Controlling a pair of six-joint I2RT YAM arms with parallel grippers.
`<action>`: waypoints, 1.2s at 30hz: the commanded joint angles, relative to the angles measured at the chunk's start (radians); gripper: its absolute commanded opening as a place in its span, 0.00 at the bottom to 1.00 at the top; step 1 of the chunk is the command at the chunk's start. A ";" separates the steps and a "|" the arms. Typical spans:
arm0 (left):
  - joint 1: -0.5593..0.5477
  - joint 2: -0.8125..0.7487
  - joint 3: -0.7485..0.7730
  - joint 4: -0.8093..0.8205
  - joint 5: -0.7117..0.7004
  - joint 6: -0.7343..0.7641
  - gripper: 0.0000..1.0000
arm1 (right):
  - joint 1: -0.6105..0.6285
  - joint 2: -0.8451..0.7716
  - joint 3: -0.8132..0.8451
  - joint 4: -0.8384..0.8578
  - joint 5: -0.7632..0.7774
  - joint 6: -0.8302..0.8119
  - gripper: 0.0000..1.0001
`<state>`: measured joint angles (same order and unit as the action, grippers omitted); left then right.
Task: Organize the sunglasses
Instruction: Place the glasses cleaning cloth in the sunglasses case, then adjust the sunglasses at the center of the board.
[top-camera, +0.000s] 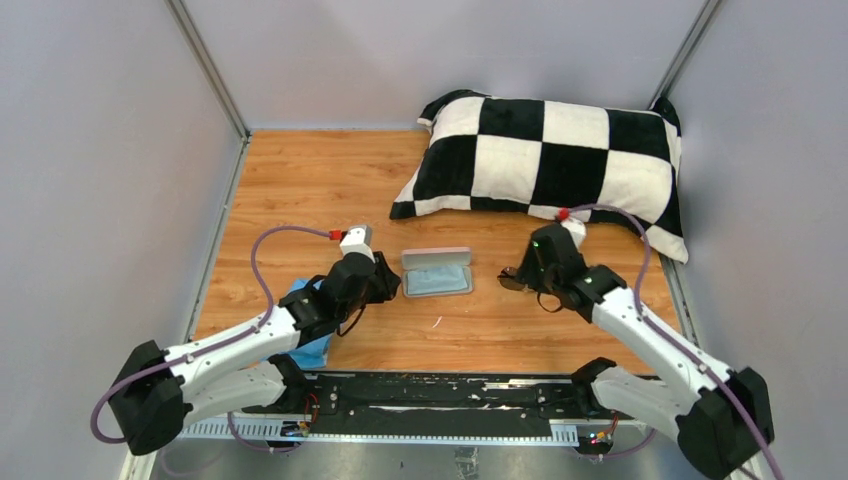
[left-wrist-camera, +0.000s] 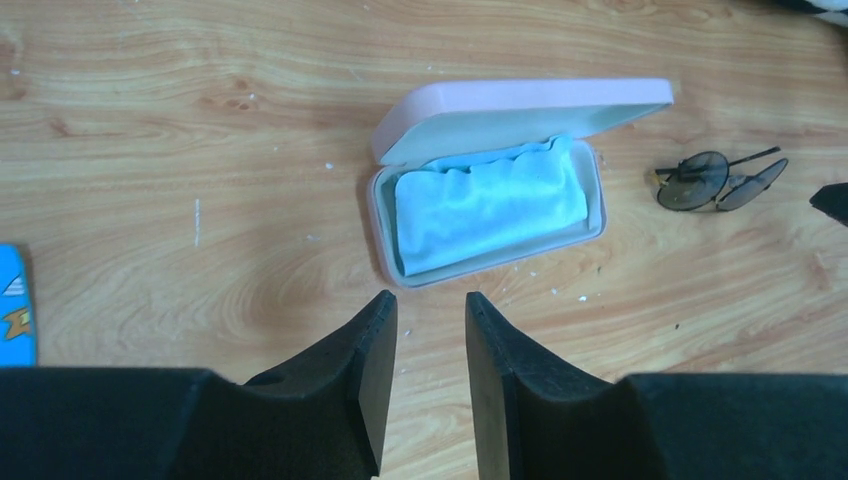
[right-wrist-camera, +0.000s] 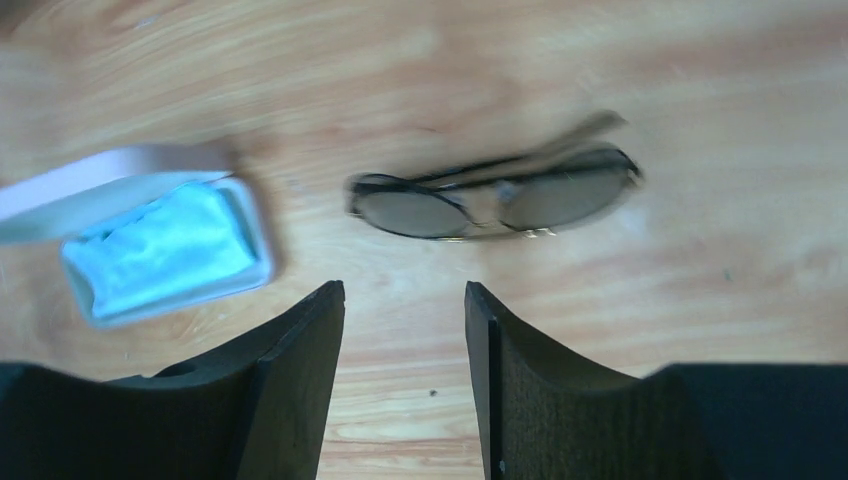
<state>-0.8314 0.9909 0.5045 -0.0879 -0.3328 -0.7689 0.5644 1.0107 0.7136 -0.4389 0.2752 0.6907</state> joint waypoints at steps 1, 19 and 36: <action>0.003 -0.066 0.002 -0.117 -0.005 0.030 0.39 | -0.146 -0.122 -0.159 -0.097 -0.064 0.305 0.53; 0.003 -0.166 0.031 -0.242 -0.033 0.057 0.41 | -0.240 0.075 -0.103 -0.052 0.011 0.714 0.55; 0.003 -0.261 0.006 -0.305 -0.063 0.061 0.41 | -0.258 0.271 -0.094 0.047 -0.072 0.784 0.55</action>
<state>-0.8314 0.7582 0.5053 -0.3584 -0.3641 -0.7208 0.3241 1.2640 0.6167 -0.3752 0.1684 1.4380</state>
